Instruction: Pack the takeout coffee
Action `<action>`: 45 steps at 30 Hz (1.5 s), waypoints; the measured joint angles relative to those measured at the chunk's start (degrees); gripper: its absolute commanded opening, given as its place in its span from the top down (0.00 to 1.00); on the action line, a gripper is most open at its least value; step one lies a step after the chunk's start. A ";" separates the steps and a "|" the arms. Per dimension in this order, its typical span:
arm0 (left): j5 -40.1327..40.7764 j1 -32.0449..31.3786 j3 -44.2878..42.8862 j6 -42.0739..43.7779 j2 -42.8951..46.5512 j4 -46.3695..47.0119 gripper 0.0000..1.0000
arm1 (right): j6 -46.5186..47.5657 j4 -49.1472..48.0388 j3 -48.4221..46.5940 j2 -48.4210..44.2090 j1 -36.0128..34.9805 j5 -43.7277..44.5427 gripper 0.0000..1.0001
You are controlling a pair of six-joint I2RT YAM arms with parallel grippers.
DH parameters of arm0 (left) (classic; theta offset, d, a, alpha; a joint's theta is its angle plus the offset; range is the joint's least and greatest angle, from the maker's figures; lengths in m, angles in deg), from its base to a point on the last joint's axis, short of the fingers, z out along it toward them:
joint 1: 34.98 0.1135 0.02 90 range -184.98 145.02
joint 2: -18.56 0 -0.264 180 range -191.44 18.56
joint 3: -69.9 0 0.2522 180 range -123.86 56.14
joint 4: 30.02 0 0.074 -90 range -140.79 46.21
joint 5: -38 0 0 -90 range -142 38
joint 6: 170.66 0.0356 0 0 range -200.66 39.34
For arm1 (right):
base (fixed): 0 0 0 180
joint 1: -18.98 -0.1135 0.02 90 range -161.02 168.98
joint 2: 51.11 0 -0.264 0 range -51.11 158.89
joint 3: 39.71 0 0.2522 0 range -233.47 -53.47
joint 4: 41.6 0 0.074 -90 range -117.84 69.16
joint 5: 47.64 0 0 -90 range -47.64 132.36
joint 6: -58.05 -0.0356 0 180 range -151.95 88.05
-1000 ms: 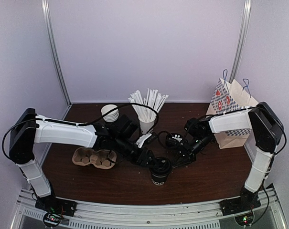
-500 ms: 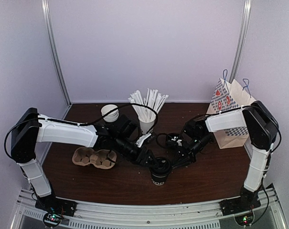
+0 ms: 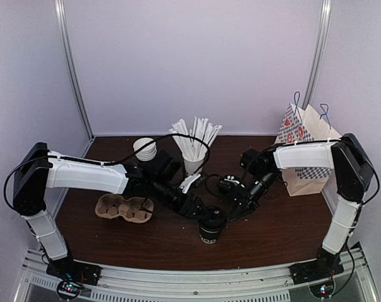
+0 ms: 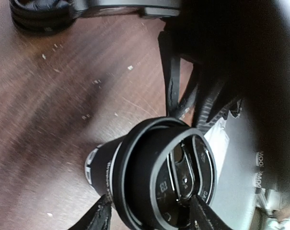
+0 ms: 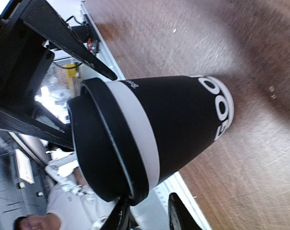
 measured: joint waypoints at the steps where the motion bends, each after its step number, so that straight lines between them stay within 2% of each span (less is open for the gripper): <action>1: 0.92 -0.07 -0.31 1.09 0.22 -0.31 0.41 | 0.70 -0.35 -0.04 -1.01 -0.02 1.46 0.65; 7: 8.57 0.20 -5.18 7.87 0.57 -4.92 0.35 | 6.12 -3.34 0.17 -9.22 -0.04 9.75 0.59; 12: 12.70 0.42 -11.91 13.05 0.37 -9.94 0.34 | 9.35 -3.89 1.38 -13.51 0.11 10.88 0.57; 16: 13.99 0.48 -13.25 14.71 0.44 -11.56 0.34 | 11.26 -3.80 1.77 -13.49 0.13 11.61 0.57; 20: 14.12 0.44 -11.34 14.43 1.90 -13.25 0.34 | 13.09 -3.39 1.49 -13.33 0.13 11.56 0.56; 24: 14.19 -0.50 -5.66 13.68 7.67 -13.68 0.32 | 15.30 -1.90 -0.61 -11.80 0.13 11.10 0.55; 30: 14.58 -5.49 0.24 11.56 13.64 -13.44 0.29 | 19.06 0.68 -5.64 -7.04 0.13 9.92 0.43; 36: 14.64 -10.71 1.75 10.82 11.98 -12.90 0.30 | 21.42 1.90 -9.25 -3.72 0.04 8.55 0.35; 45: 20.26 -10.69 1.70 7.08 6.21 -10.12 0.30 | 22.88 2.38 -10.88 -0.63 -1.01 3.76 0.37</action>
